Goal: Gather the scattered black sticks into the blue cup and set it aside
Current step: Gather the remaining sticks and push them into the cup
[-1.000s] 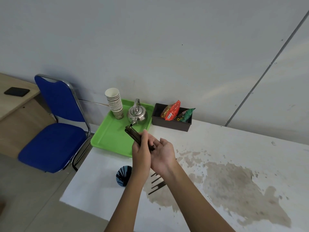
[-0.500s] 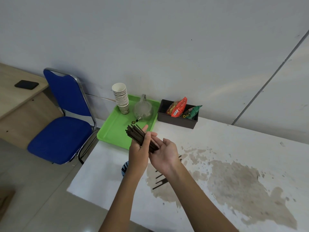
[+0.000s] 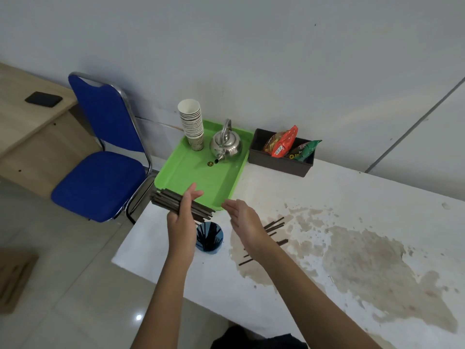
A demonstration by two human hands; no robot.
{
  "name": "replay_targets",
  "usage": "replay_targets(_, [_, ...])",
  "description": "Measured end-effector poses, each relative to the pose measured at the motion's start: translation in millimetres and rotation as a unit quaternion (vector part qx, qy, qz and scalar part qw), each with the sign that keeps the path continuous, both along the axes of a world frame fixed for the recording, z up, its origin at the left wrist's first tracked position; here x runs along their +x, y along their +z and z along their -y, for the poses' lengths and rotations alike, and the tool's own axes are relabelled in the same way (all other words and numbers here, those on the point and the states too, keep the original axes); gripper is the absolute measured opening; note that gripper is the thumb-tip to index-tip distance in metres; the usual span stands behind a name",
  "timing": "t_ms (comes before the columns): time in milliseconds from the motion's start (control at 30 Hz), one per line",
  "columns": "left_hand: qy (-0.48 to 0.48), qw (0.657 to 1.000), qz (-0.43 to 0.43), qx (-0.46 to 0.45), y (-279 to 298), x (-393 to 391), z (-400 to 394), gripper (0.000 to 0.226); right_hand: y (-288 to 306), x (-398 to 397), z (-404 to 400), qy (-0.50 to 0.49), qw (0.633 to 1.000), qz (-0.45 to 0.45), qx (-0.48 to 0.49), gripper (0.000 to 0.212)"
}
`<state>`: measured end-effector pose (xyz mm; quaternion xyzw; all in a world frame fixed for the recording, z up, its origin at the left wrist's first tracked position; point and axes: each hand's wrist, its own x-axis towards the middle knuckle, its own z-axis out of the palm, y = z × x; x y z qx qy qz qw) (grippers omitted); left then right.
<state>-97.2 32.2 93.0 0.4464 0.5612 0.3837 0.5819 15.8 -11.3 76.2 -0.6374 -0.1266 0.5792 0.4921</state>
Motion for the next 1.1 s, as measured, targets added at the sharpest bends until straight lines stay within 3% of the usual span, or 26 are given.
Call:
replay_targets(67, [0.025,1.0,0.0,-0.013,-12,-8,-3,0.03,-15,1,10,0.072,0.984,0.164,-0.005,0.042])
replay_targets(167, [0.044,0.999,-0.001,-0.019,-26,-12,-6,0.035,-40,-5,23,0.193,0.917,0.345,0.047,0.036])
replay_targets(333, [0.068,0.997,0.02,-0.042,-48,-9,-6,0.037,-63,-17,27,0.33,0.83,0.446,0.056,0.042])
replay_targets(433, [0.081,0.994,0.035,-0.066,-63,-8,-7,0.036,-67,-21,30,0.355,0.79,0.495,0.072,0.041])
replay_targets(600, [0.101,0.987,0.055,-0.111,-76,-3,-11,0.034,-72,-19,31,0.337,0.797,0.495,0.076,0.034])
replay_targets(800, [0.095,0.989,0.052,-0.103,-83,1,-16,0.034,-73,-16,34,0.295,0.815,0.491,0.084,0.023])
replay_targets(1100, [0.04,0.998,0.003,-0.054,-89,0,-11,0.038,-82,-16,30,0.281,0.782,0.541,0.131,0.024])
